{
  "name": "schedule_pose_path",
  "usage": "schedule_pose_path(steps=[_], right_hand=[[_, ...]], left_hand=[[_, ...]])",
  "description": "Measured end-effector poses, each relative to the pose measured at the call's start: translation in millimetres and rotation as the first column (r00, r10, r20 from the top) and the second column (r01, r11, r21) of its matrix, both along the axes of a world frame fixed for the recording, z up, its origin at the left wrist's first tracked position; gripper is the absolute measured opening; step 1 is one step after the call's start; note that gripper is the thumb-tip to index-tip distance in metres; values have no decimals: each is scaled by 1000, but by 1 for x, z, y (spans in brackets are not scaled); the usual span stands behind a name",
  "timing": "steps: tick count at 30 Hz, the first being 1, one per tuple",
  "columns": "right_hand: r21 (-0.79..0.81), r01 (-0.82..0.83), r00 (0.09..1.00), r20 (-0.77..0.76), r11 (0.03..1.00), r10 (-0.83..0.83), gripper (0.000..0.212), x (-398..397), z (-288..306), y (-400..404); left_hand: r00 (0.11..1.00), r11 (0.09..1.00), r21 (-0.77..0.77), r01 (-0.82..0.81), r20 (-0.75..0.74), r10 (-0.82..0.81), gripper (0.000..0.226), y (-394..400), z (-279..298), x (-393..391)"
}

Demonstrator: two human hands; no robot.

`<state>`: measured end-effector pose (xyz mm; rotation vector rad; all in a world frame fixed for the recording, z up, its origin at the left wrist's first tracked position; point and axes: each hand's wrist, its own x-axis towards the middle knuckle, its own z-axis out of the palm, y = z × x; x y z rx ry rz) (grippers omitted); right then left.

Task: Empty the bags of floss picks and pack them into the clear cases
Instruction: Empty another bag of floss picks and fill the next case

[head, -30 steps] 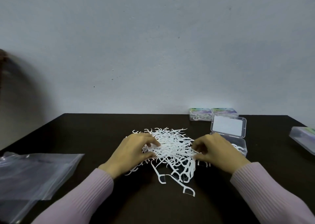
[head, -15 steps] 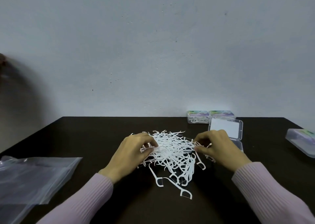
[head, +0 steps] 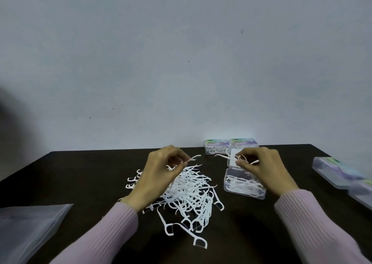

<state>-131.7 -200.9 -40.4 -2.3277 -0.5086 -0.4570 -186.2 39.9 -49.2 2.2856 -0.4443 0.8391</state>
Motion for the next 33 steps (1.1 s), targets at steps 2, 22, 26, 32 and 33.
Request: schedule_pose_path(steps=[2,22,26,32,33], right_hand=[[-21,45,999,-12,999,-46,24,4,0,-8],[-88,-32,990,-137,996,20,32,26,-24,-23],[-12,201,979,-43,979,-201,16,24,-25,-31],[-99,189,975,-103,977,-199,21,24,-25,-30],[-159,180,974,-109,971,-199,22,24,-26,-30]], left_hand=[[999,998,-41,36,17,-36,10,-14,6,9],[931,909,-389,149,-254,-261,14,-115,-8,87],[897,912,-376,165,-328,-298,23,-115,-16,87],[878,917,-340,208,-348,-328,21,-104,-19,84],[882,925,-316,212,-345,-320,20,-101,-19,84]])
